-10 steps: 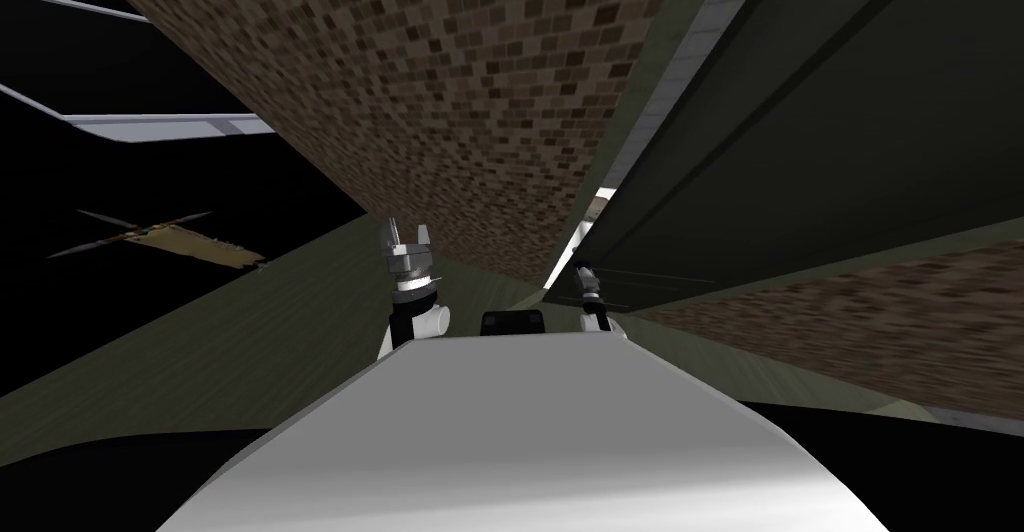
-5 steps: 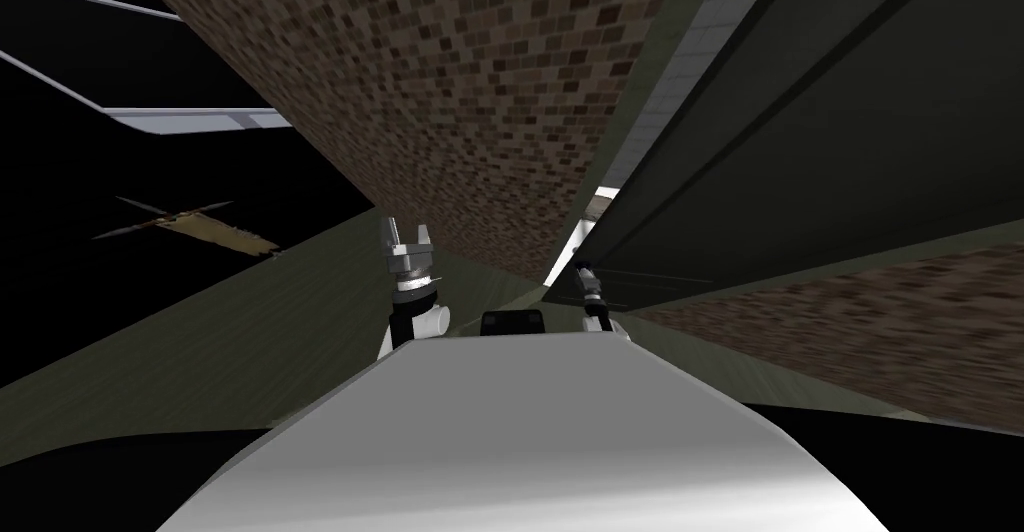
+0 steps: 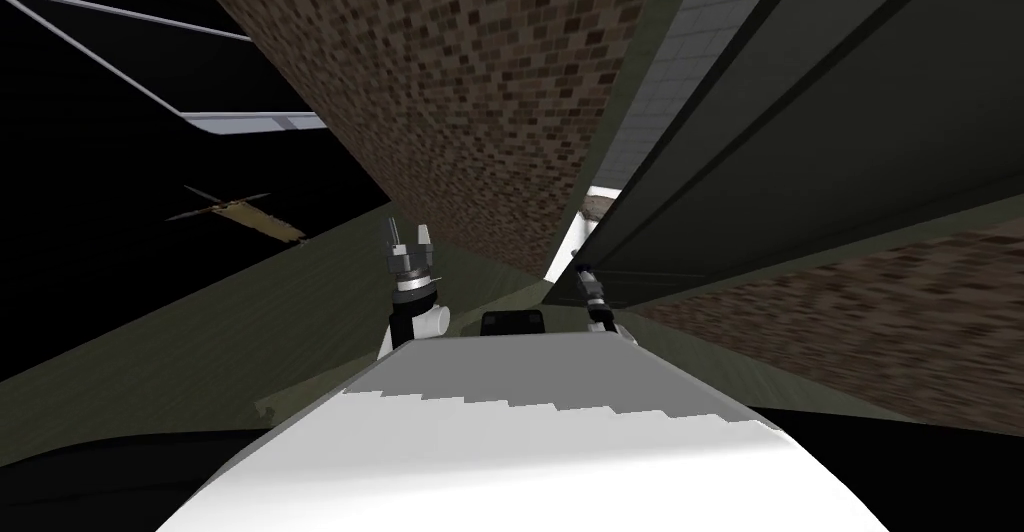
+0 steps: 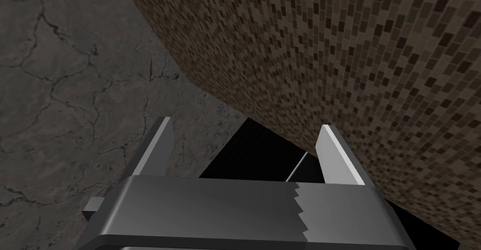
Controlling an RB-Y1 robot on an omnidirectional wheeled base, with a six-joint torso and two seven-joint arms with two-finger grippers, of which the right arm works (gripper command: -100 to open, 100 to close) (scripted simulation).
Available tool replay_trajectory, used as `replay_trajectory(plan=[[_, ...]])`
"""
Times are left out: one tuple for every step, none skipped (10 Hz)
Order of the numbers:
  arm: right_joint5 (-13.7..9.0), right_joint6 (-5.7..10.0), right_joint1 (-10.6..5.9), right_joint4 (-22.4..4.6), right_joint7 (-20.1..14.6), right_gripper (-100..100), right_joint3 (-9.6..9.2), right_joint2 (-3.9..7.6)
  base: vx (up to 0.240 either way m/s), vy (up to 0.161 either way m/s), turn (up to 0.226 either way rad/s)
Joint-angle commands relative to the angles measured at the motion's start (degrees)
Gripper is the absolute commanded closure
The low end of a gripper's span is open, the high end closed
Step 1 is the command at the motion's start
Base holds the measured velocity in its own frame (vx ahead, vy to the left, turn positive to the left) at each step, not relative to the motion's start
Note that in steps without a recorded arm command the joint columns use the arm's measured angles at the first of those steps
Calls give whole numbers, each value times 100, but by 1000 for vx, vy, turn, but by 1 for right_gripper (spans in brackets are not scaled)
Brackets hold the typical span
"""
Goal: Pull the door open
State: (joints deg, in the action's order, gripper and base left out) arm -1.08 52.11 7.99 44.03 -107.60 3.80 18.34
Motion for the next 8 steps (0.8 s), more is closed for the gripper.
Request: replay_trajectory(plan=[[75, 121, 88, 41, -176, 100, -83, 95, -248, -36, 102], [114, 180, 130, 44, -260, 100, -125, 143, -230, -50, 109], [87, 124, 93, 18, -191, 100, -93, 117, -97, -24, 22], [145, 270, 169, -33, -294, 100, -150, 180, -171, -38, 121], [172, 350, 200, -54, -342, 100, -173, 218, -249, -98, 192], [202, 439, 235, -77, -396, 100, -198, 261, -232, -77, 144], [233, 533, 272, -102, -452, 100, -225, 306, -232, -66, 121], [265, 629, 310, -127, -510, 100, -253, 352, -208, -78, 140]])
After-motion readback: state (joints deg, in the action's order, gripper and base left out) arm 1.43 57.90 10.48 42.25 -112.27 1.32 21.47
